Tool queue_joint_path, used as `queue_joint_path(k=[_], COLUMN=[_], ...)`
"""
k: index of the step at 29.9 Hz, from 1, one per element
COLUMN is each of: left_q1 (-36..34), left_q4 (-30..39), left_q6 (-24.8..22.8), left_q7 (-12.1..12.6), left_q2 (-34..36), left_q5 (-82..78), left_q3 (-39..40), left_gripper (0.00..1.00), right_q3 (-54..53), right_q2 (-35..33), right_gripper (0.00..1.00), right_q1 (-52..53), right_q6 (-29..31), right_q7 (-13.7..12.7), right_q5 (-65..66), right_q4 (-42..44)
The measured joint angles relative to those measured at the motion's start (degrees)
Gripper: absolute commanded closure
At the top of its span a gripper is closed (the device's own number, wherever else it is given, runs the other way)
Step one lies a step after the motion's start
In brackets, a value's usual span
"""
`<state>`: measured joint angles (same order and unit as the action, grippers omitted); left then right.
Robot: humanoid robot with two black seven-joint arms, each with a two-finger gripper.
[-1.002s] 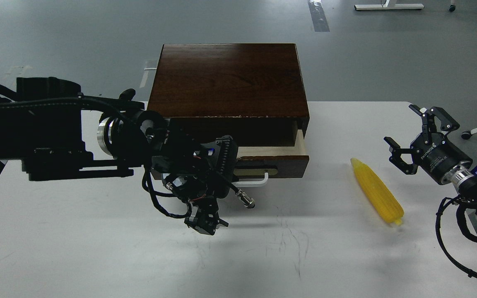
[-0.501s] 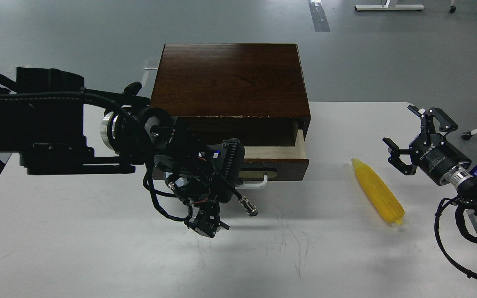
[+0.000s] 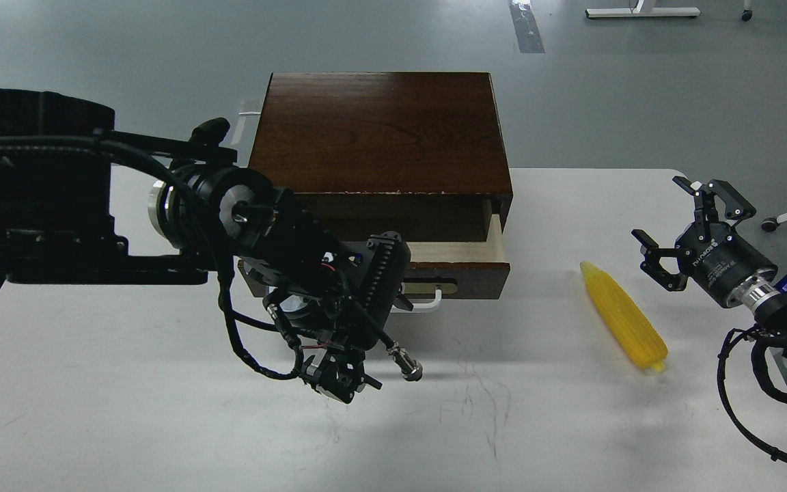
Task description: Put corn in drawer with both arms
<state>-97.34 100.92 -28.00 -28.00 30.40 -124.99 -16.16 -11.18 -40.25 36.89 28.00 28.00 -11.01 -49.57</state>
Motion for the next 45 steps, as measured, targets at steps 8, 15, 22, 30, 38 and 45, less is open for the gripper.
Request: queue_joint_path(k=[8, 15, 22, 30, 38, 45], left_q1=[1.33, 6.64, 13.88, 29.9, 43.22, 52.84], left_q4=[-0.1, -4.76, -13.53, -26.65, -36.05, -42.71], left_q6=[0.0, 0.0, 2.58, 5.76, 4.8, 0.99], left_q7=[0.01, 0.03, 0.03, 0.0, 0.0, 0.0], left_q2=[9.79, 22.3, 27.99, 28.13, 24.76, 20.29], left_q5=[23.19, 64.97, 96.05, 112.68, 121.08, 121.66], left_q3=[14.21, 18.93, 19.17, 19.12, 22.34, 30.58], left_gripper=[0.02, 0.02, 0.02, 0.02, 0.02, 0.02], right_q3=[0.0, 0.11, 0.71, 0.85, 0.87, 0.8], right_q2=[0.0, -0.11, -0.43, -1.91, -6.21, -12.3], right_gripper=[0.01, 0.01, 0.01, 0.01, 0.01, 0.01], right_q1=[-0.53, -0.93, -1.03, -1.18, -0.46, 2.8], right_q6=[0.0, 0.0, 0.0, 0.0, 0.0, 0.0], right_q7=[0.0, 0.0, 0.0, 0.0, 0.0, 0.0], right_q5=[-0.01, 0.02, 0.34, 6.36, 17.16, 33.91], right_q4=[0.0, 0.02, 0.16, 0.11, -0.7, -4.6])
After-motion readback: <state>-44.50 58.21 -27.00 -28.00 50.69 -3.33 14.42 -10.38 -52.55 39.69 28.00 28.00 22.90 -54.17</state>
